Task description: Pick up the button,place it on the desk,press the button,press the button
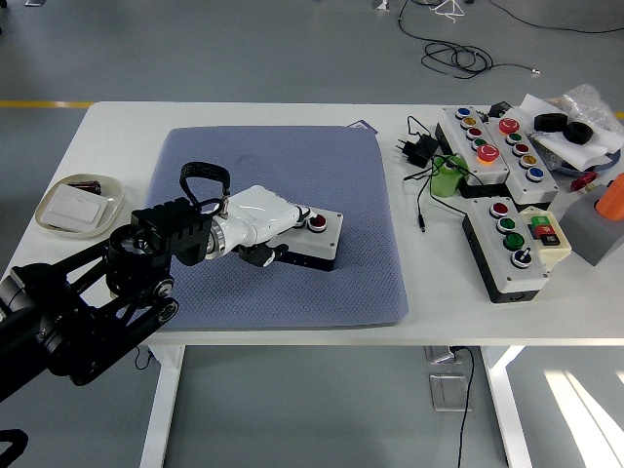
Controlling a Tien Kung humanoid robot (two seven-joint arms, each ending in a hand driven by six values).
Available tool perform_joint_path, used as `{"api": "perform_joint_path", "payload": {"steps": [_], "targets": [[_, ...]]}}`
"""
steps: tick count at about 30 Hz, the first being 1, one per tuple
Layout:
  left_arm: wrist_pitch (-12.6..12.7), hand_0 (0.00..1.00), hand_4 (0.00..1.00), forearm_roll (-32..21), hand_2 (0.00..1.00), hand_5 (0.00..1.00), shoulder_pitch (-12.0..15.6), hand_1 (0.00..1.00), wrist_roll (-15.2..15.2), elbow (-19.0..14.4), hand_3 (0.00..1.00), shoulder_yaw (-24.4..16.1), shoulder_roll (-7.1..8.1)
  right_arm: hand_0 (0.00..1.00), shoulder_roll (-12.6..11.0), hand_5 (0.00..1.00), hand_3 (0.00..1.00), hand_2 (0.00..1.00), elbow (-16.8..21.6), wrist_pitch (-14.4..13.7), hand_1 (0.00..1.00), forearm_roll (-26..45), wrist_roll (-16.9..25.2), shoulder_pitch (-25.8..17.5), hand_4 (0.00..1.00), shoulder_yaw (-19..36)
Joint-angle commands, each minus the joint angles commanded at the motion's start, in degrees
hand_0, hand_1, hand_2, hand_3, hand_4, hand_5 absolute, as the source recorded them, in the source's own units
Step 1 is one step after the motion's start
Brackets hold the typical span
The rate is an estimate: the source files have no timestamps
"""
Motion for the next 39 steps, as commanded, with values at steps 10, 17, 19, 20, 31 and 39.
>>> {"api": "perform_joint_path", "payload": {"steps": [10,17,19,20,31,39], "targets": [[0.0,0.022,0.539,0.0,0.101,0.002,-2.0,0.076,-0.1,0.8,0.846,2.8,0.15,0.787,0.0,0.479,0.751,0.817,0.0,0.0,0.797,0.3,0.0,0.1,0.412,-0.1],[0.2,0.023,0.540,0.0,0.101,0.002,-1.9,0.078,0.0,-0.1,0.847,0.7,0.25,0.787,0.0,0.479,0.751,0.817,0.0,0.0,0.797,0.5,0.1,0.1,0.412,-0.2],[0.0,0.023,0.556,0.0,0.108,0.002,-1.5,0.086,0.1,-1.6,0.851,-1.2,0.39,0.787,0.0,0.479,0.751,0.817,0.0,0.0,0.797,0.2,0.0,0.1,0.412,-0.1],[0.1,0.023,0.556,0.0,0.108,0.002,-1.3,0.086,0.2,-2.2,0.851,-1.9,0.42,0.787,0.0,0.479,0.751,0.817,0.0,0.0,0.797,0.1,0.0,0.1,0.412,-0.1],[12.1,0.544,0.887,-13.0,0.688,0.776,1.8,0.625,4.6,-5.7,0.963,-9.9,0.20,0.787,0.0,0.479,0.751,0.817,0.0,-0.1,0.797,-0.3,-0.3,-0.1,0.412,-0.1],[27.5,0.744,0.852,-32.3,0.895,0.913,4.4,0.795,2.6,-3.6,0.989,-11.4,-0.20,0.787,0.0,0.479,0.751,0.817,0.0,-0.2,0.797,-2.2,-0.8,-1.3,0.412,0.9]]}}
